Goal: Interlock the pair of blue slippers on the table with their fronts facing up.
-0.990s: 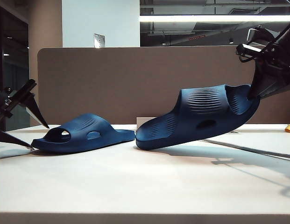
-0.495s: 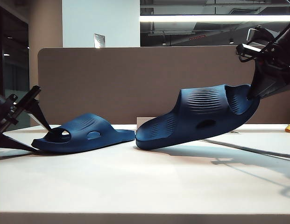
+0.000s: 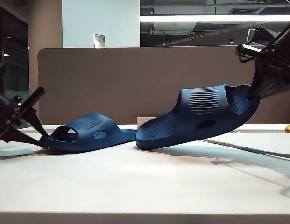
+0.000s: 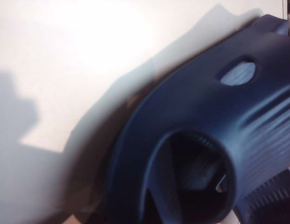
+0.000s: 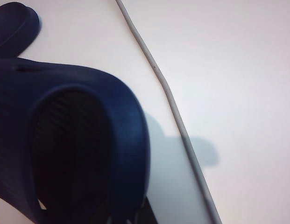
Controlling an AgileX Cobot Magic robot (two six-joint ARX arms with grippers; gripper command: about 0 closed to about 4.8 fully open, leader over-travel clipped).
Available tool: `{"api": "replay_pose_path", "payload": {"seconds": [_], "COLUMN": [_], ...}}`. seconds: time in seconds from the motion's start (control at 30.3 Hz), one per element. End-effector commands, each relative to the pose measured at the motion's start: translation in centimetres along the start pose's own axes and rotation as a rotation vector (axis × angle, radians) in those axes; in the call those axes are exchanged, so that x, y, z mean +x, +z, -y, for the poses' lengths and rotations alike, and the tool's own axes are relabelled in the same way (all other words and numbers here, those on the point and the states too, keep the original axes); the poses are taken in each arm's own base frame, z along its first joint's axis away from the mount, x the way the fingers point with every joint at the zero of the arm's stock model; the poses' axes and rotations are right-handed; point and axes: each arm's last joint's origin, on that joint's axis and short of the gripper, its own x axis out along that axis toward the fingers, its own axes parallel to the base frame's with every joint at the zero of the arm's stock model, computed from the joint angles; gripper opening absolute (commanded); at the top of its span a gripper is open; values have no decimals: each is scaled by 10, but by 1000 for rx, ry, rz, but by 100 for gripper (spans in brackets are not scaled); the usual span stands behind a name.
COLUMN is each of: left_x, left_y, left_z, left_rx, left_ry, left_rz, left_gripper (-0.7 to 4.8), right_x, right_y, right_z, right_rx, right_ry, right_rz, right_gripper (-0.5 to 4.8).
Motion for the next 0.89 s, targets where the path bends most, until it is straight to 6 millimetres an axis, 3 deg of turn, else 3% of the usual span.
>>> {"api": "replay_pose_path", "payload": {"seconds": [0.03, 0.3, 0.56, 0.73, 0.89], "left_x": [-1, -20, -56, -61, -59], "left_y": [1, 13, 28, 22, 11], "left_z": [2, 3, -14, -26, -25], "left_rx": [51, 168, 233, 273, 349], "left_ry": [-19, -136, -195, -175, -247], "left_rz": [0, -1, 27, -38, -131], "left_gripper": [-6, -6, -6, -6, -6], "right_x": [-1, -4, -24, -38, -44], "right_y": [3, 4, 17, 32, 40], "right_z": [-1, 2, 26, 41, 44], "right_rx": [-4, 4, 65, 115, 117], "right_ry": [7, 93, 290, 415, 464], "right_rz": [24, 15, 46, 76, 81], "right_gripper": [-1, -1, -1, -1, -1]}}
